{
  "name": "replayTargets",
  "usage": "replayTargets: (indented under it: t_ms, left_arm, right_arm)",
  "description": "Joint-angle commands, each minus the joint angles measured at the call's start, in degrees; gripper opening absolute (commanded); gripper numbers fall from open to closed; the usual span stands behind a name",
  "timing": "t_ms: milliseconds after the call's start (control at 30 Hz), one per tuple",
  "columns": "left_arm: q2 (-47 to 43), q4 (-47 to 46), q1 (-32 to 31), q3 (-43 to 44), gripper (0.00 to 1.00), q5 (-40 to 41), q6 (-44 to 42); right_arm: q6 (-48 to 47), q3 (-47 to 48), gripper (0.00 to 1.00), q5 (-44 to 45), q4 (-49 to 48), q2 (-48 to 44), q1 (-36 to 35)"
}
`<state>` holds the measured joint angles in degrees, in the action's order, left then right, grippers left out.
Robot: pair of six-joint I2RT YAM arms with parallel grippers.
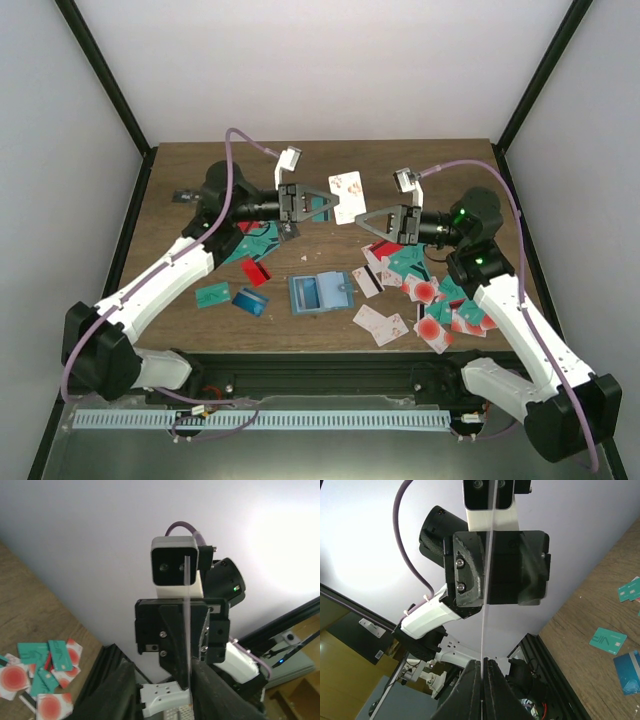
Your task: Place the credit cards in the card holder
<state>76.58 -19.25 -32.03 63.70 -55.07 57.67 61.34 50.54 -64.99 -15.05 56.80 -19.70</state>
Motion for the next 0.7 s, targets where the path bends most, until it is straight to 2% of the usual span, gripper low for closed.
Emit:
replayTargets:
  t_ms: [0,100,133,200,233,267,300,367,500,667]
  left_arm:
    - [1.4,-2.2,-0.9,2.6,0.27,0.2,-0.4]
    - [2.5,-2.7,-1.2,2.9,0.06,0.4,-0.5]
    - [2.6,-2.7,-1.2,2.9,0.04,0.6,-0.5]
    - [2.8,-0.7,-1.0,3.1,0.04,0.9,-1.9]
    - [2.7,2.4,-0.7,3.6,0.04,1.2,-3.8]
    - [2.6,6.8,-0.4,3.9,0.04,1.7,-6.1]
    - [2.4,11.3,0.1,4.0,0.04,2.1,-8.9]
    - [1.7,20.7,1.3,2.9,0.04,3.0,-14.0]
    - [1.0,34.7,3.6,-1.5,0.04,5.3,-24.8]
    - [3.2,43.9,3.8,-6.2,0.04,8.4,-30.2]
  right_arm:
    - [-1.9,0.3,0.01,-1.2,0.3,0.4,-0.5]
    - [-3.1,0.4,0.01,-0.6,1.4,0.9,-0.5]
    - [-3.7,0.6,0.05,-0.2,2.1,1.1,-0.5]
    - [-6.7,1.6,0.3,1.5,7.0,1.8,-0.5]
    - [-8.9,2.3,0.4,2.6,9.9,2.1,-0.5]
    - [-11.2,3.1,0.48,4.1,13.5,2.6,-0.5]
    - [-13.7,3.7,0.51,6.0,16.8,3.1,-0.5]
    - [-17.6,4.1,0.55,7.9,23.1,4.2,-0.5]
    - [-23.8,2.7,0.56,10.7,29.6,5.6,-0.5]
    - [-29.5,0.7,0.56,15.1,36.1,9.8,-0.5]
